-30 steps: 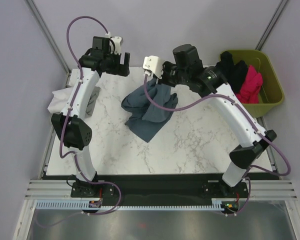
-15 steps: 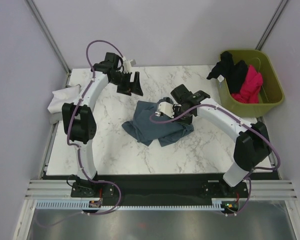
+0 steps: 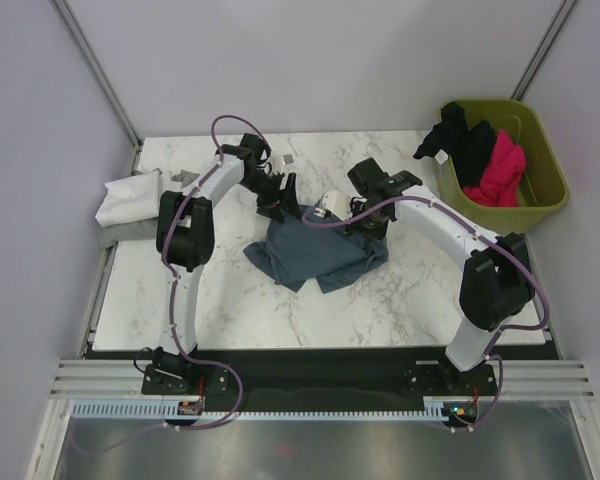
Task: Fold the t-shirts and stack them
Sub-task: Flatten the tshirt out
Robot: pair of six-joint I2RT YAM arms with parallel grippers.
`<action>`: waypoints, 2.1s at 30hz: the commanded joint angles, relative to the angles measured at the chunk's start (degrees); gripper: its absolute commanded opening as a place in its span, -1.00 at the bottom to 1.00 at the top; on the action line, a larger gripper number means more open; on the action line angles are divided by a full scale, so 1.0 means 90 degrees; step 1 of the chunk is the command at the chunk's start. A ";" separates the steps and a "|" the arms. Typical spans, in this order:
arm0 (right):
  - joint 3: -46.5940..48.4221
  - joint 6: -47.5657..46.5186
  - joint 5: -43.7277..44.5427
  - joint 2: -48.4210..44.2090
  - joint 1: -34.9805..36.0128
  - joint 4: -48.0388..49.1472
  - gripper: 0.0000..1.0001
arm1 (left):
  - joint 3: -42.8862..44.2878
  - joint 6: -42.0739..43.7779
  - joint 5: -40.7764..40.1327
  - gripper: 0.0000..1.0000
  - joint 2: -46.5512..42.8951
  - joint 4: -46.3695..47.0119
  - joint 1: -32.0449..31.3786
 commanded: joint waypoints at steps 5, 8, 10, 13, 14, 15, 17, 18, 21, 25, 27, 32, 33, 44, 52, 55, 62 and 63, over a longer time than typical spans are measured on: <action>0.0196 0.0255 -0.0183 -0.0072 -0.0086 0.0030 -1.00 | 0.0613 0.0104 -0.0881 0.42 0.0223 0.0086 0.0552; 0.0206 0.0373 -0.0261 -0.0024 -0.0096 0.0069 -1.00 | 0.1051 0.0260 -0.1078 0.38 0.0573 0.0028 0.0660; 0.0216 0.0373 -0.0280 -0.0004 -0.0086 0.0079 -1.00 | 0.1219 0.0280 -0.1079 0.33 0.0721 -0.0002 0.0661; 0.0245 0.0354 -0.0222 0.0025 -0.0106 0.0069 -1.00 | 0.1298 0.0485 -0.1127 0.20 0.0965 -0.0002 0.0651; 0.0274 0.0334 -0.0203 0.0045 -0.0106 0.0079 -1.00 | 0.1298 0.0524 -0.1127 0.16 0.1062 0.0017 0.0651; 0.0323 0.0324 -0.0193 0.0064 -0.0115 0.0079 -1.00 | 0.1298 0.0544 -0.1127 0.13 0.1111 0.0018 0.0651; 0.0372 0.0334 -0.0193 0.0103 -0.0145 0.0069 -1.00 | 0.1356 0.0554 -0.1098 0.08 0.1180 0.0037 0.0651; 0.0411 0.0363 -0.0193 0.0123 -0.0145 0.0079 -0.99 | 0.1386 0.0573 -0.1098 0.07 0.1258 0.0037 0.0651; 0.0460 0.0363 -0.0241 0.0152 -0.0155 0.0069 -0.99 | 0.1503 0.0583 -0.1098 0.07 0.1346 0.0066 0.0631; 0.0489 0.0422 -0.0242 0.0201 -0.0164 0.0108 -0.99 | 0.1561 0.0603 -0.1069 0.01 0.1483 0.0096 0.0583; 0.0489 0.0451 -0.0251 0.0230 -0.0155 0.0098 -0.99 | 0.1600 0.0603 -0.1069 -0.01 0.1561 0.0086 0.0563; 0.0480 0.0490 -0.0232 0.0201 -0.0155 0.0108 -0.99 | 0.1737 0.0661 -0.0981 -0.15 0.1766 0.0135 0.0495; 0.0480 0.0481 -0.0232 0.0211 -0.0145 0.0108 -0.99 | 0.1757 0.0671 -0.0961 -0.17 0.1786 0.0144 0.0495; 0.0441 0.0558 0.0070 0.0260 -0.0203 0.0381 -1.00 | 0.1591 0.0593 -0.0706 -0.96 0.0676 0.0076 0.0446; 0.1669 0.1486 0.0792 0.0357 -0.1071 0.1367 -1.00 | 0.1903 0.0905 -0.2112 -0.96 -0.1550 0.0290 0.0495; 0.2480 0.1496 0.1106 0.0484 -0.1403 0.1621 -1.00 | 0.2001 0.1227 -0.2718 -0.96 -0.2215 0.0350 0.0514; 0.3692 0.1545 0.1331 0.0563 -0.1697 0.1797 -1.00 | 0.2099 0.1578 -0.3499 -0.96 -0.3067 0.0447 0.0690; 0.3644 0.1593 0.1302 0.0476 -0.1698 0.1836 -1.00 | 0.2099 0.1608 -0.3587 -0.96 -0.3242 0.0496 0.0700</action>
